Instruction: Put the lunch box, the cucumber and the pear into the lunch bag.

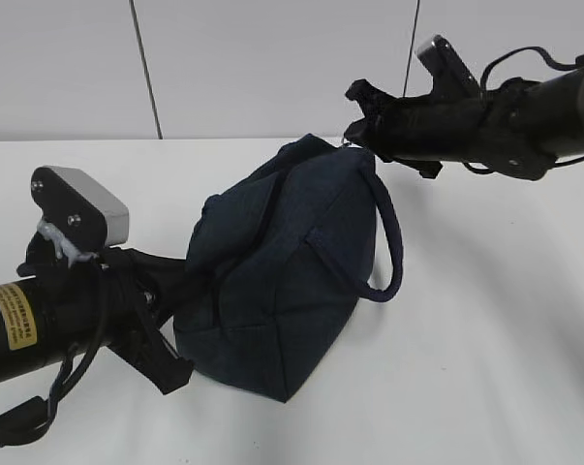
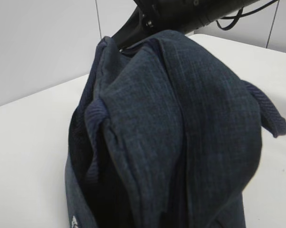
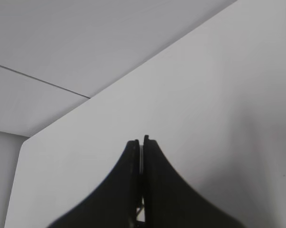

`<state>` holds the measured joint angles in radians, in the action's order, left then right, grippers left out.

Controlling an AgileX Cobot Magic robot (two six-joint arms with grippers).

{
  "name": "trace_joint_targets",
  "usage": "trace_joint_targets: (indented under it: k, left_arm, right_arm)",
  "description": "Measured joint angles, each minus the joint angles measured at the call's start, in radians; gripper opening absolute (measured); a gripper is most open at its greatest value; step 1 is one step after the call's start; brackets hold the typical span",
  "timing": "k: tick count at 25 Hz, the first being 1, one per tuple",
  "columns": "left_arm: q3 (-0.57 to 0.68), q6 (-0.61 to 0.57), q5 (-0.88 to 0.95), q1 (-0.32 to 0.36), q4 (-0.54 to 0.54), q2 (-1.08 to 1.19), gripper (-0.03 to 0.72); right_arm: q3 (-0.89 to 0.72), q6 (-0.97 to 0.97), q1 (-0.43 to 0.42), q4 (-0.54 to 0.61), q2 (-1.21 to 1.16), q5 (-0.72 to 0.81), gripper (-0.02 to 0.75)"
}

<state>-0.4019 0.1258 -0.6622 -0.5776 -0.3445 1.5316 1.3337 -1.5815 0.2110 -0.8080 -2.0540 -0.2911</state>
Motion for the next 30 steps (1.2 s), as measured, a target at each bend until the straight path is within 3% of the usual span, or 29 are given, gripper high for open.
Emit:
trace_joint_targets:
  k: [4,7,11,14,17,19,22,24,26,30]
  left_arm:
    - [0.000,0.000,0.000,0.000,0.000,0.000,0.003]
    - [0.002,0.000,0.004,0.000,-0.002,0.000,0.005]
    - [0.010,0.000,0.005,0.000,-0.004,0.000,0.096]
    - [0.010,0.000,0.009,0.000,-0.006,-0.004,0.249]
    - [0.014,0.001,0.029,0.000,-0.010,-0.033,0.386]
    - [0.014,0.002,0.059,0.000,0.002,-0.068,0.426]
    - [0.016,0.003,0.141,0.000,0.025,-0.135,0.442]
    - [0.016,0.003,0.231,0.000,0.026,-0.185,0.445]
    - [0.016,0.003,0.348,0.000,0.026,-0.243,0.445]
    - [0.007,0.003,0.577,0.000,0.033,-0.356,0.445]
  right_arm:
    - [0.000,-0.067,-0.016,-0.102,-0.002,-0.020,0.001]
    - [0.000,-0.071,-0.022,-0.168,-0.002,-0.045,0.083]
    - [0.002,-0.073,-0.033,-0.255,-0.002,-0.108,0.467]
    - [0.002,-0.068,-0.033,-0.311,0.000,-0.143,0.613]
    - [0.002,-0.014,-0.035,-0.362,0.039,-0.162,0.624]
    - [0.002,0.014,-0.037,-0.396,0.080,-0.162,0.596]
    - [0.002,0.019,-0.037,-0.520,0.167,-0.155,0.565]
    - [0.002,-0.044,-0.037,-0.667,0.218,-0.155,0.558]
    - [0.002,-0.203,-0.034,-0.885,0.265,-0.164,0.556]
    - [-0.020,-0.395,-0.034,-1.022,0.323,-0.209,0.533]
